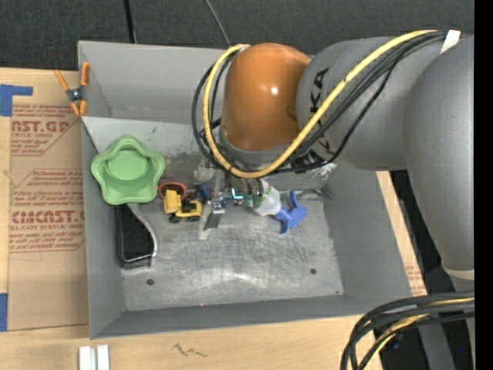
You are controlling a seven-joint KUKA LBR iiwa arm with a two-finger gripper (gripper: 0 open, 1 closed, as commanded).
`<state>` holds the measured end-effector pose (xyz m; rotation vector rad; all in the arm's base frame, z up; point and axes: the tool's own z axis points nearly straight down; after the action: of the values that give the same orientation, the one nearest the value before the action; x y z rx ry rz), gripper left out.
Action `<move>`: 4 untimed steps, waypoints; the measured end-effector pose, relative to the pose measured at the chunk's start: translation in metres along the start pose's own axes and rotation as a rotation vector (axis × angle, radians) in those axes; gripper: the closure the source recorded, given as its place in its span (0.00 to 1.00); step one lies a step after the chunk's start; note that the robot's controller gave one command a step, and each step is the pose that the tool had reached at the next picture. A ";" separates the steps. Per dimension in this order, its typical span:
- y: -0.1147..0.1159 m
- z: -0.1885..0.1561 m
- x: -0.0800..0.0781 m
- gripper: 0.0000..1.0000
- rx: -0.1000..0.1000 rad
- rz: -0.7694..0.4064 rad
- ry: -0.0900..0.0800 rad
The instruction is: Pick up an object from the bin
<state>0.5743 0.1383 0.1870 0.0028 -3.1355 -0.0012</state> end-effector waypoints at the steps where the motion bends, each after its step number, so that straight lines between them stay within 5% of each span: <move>1: 0.000 -0.004 -0.002 0.00 -0.001 0.000 -0.008; 2: 0.014 0.086 -0.025 1.00 -0.016 0.045 -0.059; 3: 0.012 0.111 -0.010 0.00 -0.007 0.044 -0.022; 4: 0.012 0.111 -0.010 0.00 -0.007 0.044 -0.021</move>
Offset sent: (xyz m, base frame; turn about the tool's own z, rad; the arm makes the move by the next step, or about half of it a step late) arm 0.0048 0.0089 -0.1170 0.0452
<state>0.5834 0.1501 0.0761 -0.0672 -3.1555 -0.0114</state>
